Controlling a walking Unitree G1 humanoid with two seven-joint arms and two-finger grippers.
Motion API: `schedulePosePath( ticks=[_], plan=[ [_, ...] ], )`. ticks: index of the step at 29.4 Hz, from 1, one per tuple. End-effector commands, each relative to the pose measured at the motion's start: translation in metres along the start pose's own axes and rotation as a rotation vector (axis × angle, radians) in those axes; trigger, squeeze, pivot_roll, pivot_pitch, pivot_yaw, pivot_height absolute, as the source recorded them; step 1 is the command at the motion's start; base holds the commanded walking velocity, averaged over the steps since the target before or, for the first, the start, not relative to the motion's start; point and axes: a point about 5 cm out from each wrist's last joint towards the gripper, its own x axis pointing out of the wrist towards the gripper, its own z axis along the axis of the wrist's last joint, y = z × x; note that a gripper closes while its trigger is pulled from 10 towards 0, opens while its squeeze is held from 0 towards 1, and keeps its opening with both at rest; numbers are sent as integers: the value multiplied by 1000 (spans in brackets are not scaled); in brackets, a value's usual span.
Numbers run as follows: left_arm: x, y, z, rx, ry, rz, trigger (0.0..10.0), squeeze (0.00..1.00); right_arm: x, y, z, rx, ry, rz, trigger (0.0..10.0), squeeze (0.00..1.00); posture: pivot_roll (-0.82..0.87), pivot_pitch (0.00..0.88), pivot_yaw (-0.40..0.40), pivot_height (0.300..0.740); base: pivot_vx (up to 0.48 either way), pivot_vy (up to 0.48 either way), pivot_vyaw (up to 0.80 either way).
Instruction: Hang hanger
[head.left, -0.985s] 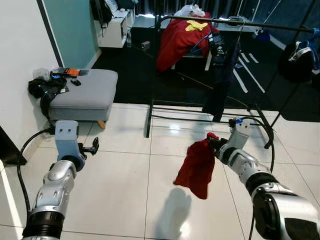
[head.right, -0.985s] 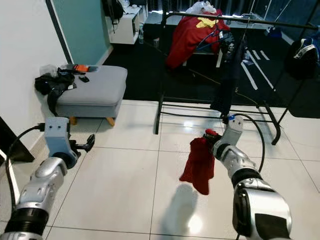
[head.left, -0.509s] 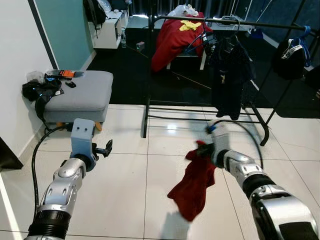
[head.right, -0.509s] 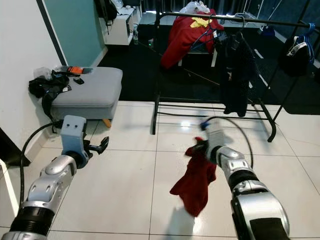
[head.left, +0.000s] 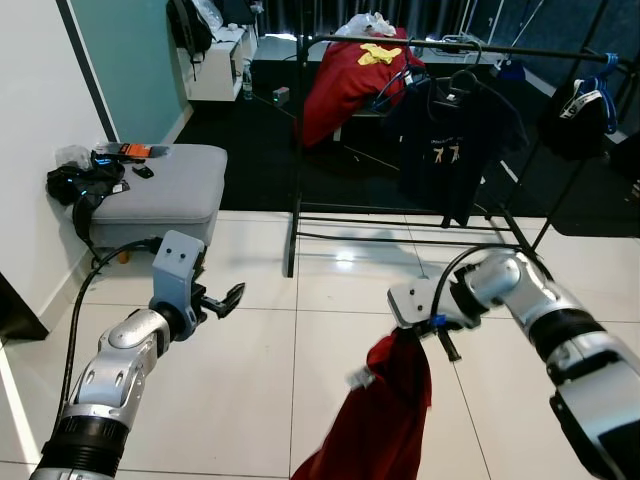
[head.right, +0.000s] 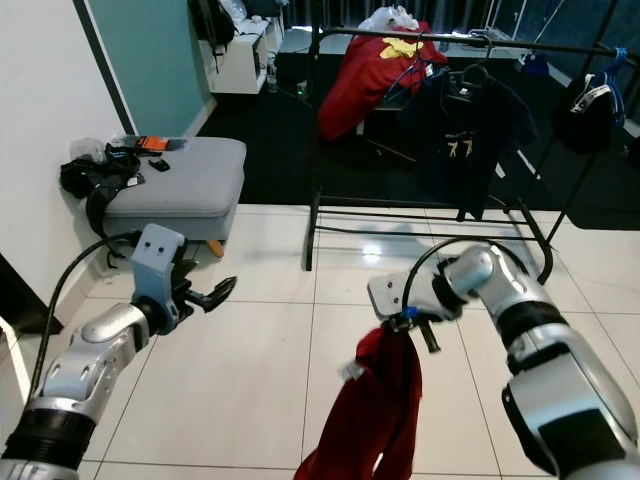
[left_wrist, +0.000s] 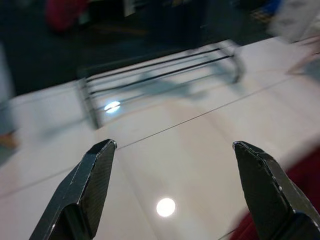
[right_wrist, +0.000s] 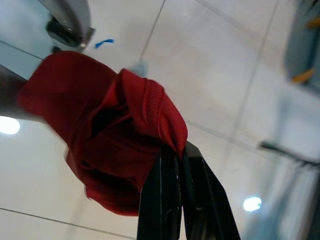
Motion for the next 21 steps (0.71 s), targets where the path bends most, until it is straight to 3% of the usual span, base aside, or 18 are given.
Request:
schedulePosePath(
  ticks=[1, 9, 14, 15, 17, 18, 21],
  plan=[
    [1, -9, -1, -6, -18, -54, 10000, 0, -11, -7, 7, -65, -27, -24, 10000, 0, 66, 63, -35, 740, 0, 0, 0],
    [15, -42, 10, -93, -95, -190, 10000, 0, -24, -20, 19, -126, -75, -70, 10000, 0, 51, 66, -35, 740, 0, 0, 0],
    [22, -46, 11, -100, -80, -185, 10000, 0, -28, -23, 18, -107, -76, -93, 10000, 0, 43, 72, -35, 740, 0, 0, 0],
    [23, -47, 10, -99, -73, -186, 10000, 71, -28, -24, 18, -95, -76, -102, 10000, 0, 42, 73, -35, 740, 0, 0, 0],
    [23, -48, 10, -96, -68, -186, 10000, 71, -29, -25, 17, -76, -79, -112, 10000, 0, 43, 74, -38, 740, 0, 0, 0],
    [24, -51, 9, -99, -63, -189, 10000, 1000, -29, -25, 16, -49, -82, -123, 10000, 0, 43, 75, -41, 740, 0, 0, 0],
    [25, -57, 6, -103, -59, -199, 10000, 1000, -28, -25, 13, 3, -95, -144, 10000, 0, 44, 77, -42, 740, 0, 0, 0]
  ],
)
